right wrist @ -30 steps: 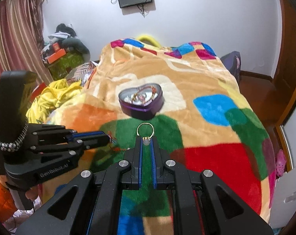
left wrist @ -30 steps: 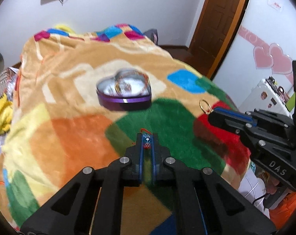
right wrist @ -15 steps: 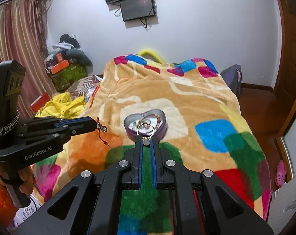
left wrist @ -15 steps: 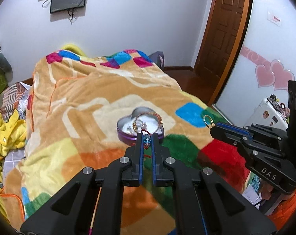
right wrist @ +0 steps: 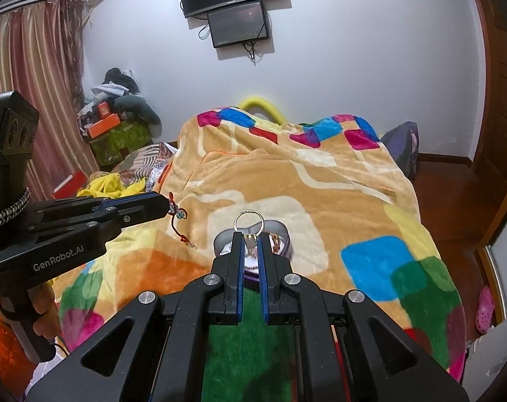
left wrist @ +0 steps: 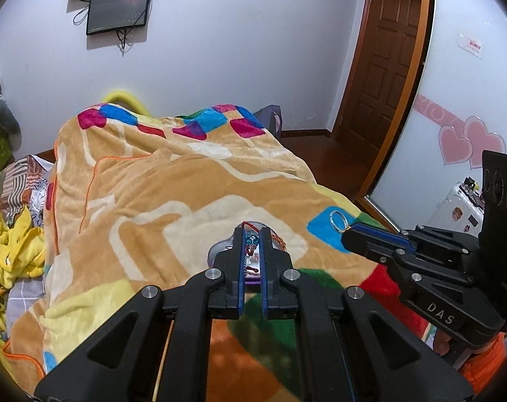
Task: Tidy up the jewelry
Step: 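Lower the charm and gold ring into the heart tin and open both tools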
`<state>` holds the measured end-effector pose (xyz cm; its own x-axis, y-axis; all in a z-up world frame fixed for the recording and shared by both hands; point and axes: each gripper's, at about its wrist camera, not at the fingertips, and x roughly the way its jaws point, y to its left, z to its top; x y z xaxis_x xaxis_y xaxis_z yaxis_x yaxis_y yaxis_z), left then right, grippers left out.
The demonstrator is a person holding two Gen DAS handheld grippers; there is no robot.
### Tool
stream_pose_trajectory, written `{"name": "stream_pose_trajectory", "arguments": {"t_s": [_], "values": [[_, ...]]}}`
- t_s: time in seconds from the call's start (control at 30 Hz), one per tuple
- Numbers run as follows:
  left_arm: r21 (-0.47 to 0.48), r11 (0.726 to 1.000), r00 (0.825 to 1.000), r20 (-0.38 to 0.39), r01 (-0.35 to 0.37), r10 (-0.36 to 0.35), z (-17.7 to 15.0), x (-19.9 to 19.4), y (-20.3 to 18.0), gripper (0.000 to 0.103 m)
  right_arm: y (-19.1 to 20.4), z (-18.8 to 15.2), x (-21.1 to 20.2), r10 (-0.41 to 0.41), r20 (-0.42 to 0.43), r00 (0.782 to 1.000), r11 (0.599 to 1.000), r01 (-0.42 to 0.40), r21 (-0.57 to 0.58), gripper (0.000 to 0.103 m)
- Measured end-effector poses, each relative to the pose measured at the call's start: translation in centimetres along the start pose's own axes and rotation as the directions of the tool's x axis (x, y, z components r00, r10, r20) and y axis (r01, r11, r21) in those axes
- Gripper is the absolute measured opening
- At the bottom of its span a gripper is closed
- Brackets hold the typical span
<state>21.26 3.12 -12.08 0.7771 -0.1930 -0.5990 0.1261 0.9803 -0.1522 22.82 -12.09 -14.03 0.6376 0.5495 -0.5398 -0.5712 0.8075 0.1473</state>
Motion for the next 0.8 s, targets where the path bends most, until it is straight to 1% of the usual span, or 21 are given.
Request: {"name": "stream_pose_trajectory", "arguments": {"t_s": [0.13, 0.47, 0.67, 0.8], "values": [[-0.008, 1.000, 1.000, -0.003, -0.002, 0.002, 0.4, 1.1, 0.6, 0.005, -0.4, 0.3, 1.6, -0.010, -0.012, 1.000, 1.000, 0.010, 0.003, 0.007], [-0.029, 1.000, 0.999, -0.040, 0.000, -0.001, 0.8, 4.6, 1.9, 0.005, -1.6, 0.2, 5.2, 0.019, -0.070, 0.997, 0.999, -0.017, 0.027, 0.007], [-0.040, 0.999, 0.996, -0.087, 0.006, -0.010, 0.2, 7.0, 2.2, 0.005, -1.9, -0.1, 6.9, 0.033, -0.116, 0.993, 0.999, -0.030, 0.028, 0.007], [-0.052, 0.998, 0.991, -0.131, 0.027, -0.033, -0.3, 8.7, 2.4, 0.005, -2.0, -0.4, 7.9, 0.040, -0.157, 0.987, 0.999, -0.038, 0.014, 0.007]]}}
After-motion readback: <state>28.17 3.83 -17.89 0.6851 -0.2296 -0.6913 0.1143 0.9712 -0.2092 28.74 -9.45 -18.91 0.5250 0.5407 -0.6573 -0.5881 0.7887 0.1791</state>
